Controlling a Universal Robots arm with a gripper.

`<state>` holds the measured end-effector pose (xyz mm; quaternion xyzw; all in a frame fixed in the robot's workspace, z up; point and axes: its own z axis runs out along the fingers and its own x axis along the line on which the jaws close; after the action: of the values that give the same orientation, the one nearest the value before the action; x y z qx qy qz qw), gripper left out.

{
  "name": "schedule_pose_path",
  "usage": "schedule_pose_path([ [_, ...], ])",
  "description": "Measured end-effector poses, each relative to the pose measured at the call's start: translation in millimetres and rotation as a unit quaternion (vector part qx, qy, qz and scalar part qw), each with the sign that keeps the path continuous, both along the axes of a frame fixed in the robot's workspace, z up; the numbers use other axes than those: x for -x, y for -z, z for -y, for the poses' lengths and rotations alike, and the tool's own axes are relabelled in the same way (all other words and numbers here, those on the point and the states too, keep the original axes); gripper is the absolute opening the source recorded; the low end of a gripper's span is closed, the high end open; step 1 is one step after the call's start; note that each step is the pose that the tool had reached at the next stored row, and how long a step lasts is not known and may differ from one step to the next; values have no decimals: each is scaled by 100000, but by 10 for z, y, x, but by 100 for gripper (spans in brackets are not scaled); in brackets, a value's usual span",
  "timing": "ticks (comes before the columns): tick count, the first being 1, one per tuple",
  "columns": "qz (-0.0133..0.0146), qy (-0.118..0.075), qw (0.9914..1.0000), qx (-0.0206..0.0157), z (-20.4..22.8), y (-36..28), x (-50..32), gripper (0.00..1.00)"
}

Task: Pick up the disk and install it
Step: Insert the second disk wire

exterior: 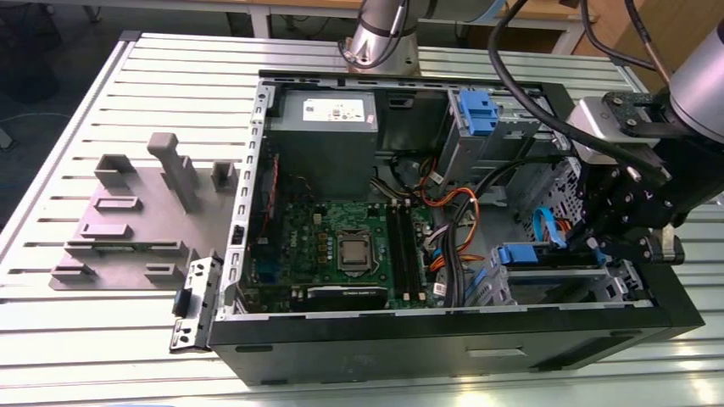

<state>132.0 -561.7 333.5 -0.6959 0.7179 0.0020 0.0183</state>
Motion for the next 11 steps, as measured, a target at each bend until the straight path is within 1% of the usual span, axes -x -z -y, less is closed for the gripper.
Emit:
schedule_pose_path([
  [11,-3,0,100000,101,-1,-15,0,17],
])
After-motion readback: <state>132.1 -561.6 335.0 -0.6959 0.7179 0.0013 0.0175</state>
